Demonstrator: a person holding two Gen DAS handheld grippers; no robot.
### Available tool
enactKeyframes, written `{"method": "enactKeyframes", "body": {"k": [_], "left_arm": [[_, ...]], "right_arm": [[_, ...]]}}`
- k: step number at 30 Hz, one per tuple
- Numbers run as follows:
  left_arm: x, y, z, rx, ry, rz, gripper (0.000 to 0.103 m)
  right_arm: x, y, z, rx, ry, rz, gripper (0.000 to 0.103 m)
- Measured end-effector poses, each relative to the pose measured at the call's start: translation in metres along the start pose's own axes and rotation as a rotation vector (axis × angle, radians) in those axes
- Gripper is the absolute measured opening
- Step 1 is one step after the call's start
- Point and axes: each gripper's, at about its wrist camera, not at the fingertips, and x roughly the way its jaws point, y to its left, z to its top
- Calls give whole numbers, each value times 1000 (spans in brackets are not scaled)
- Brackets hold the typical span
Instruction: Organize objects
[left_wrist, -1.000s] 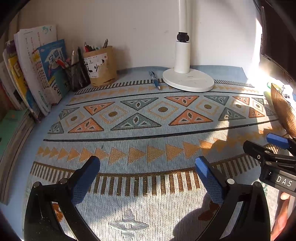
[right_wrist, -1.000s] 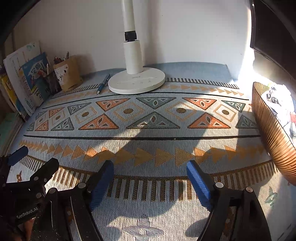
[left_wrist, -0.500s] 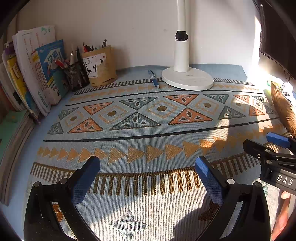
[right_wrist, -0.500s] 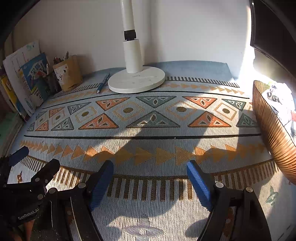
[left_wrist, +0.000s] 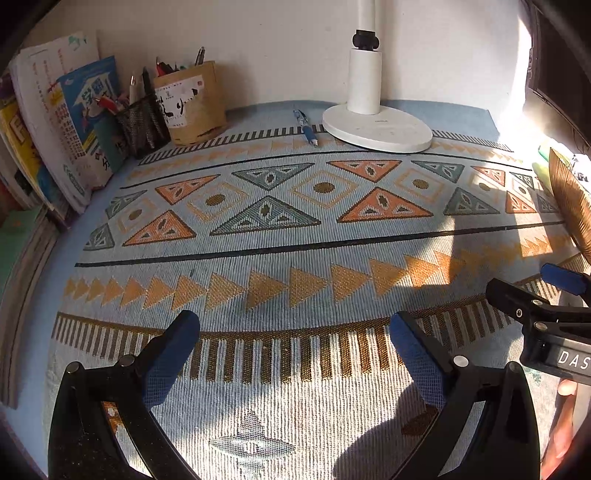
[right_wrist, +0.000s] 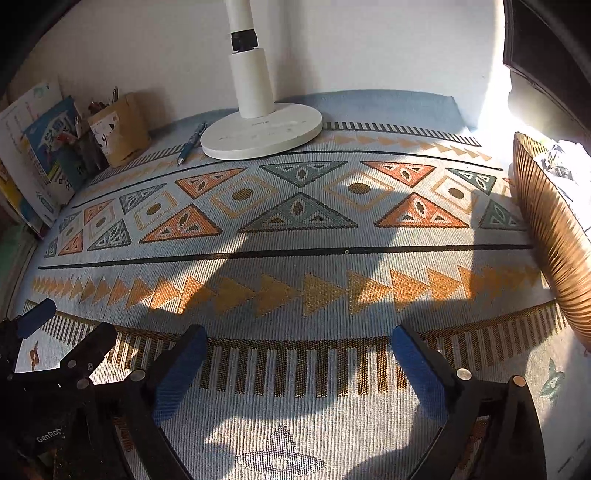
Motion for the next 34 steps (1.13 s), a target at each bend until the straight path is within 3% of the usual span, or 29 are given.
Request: {"method": "enactKeyframes", "body": {"k": [2,5,12,34], "left_arm": [[4,5,-4,-51,56,-64,102],[-2,4,-13,-49,44,-45,103],[-2,2,-14,-93,23,-10,103],[-1,3,-13,-93,12,-14,103]], "right_arm": [[1,4,-4,-20,25,-20,103],[-2,14,-13,-78,21,-55,103],[-3,7,-15,-108,-10,-10,103],[-5,8,-17,-115,-32,-5,103]]}}
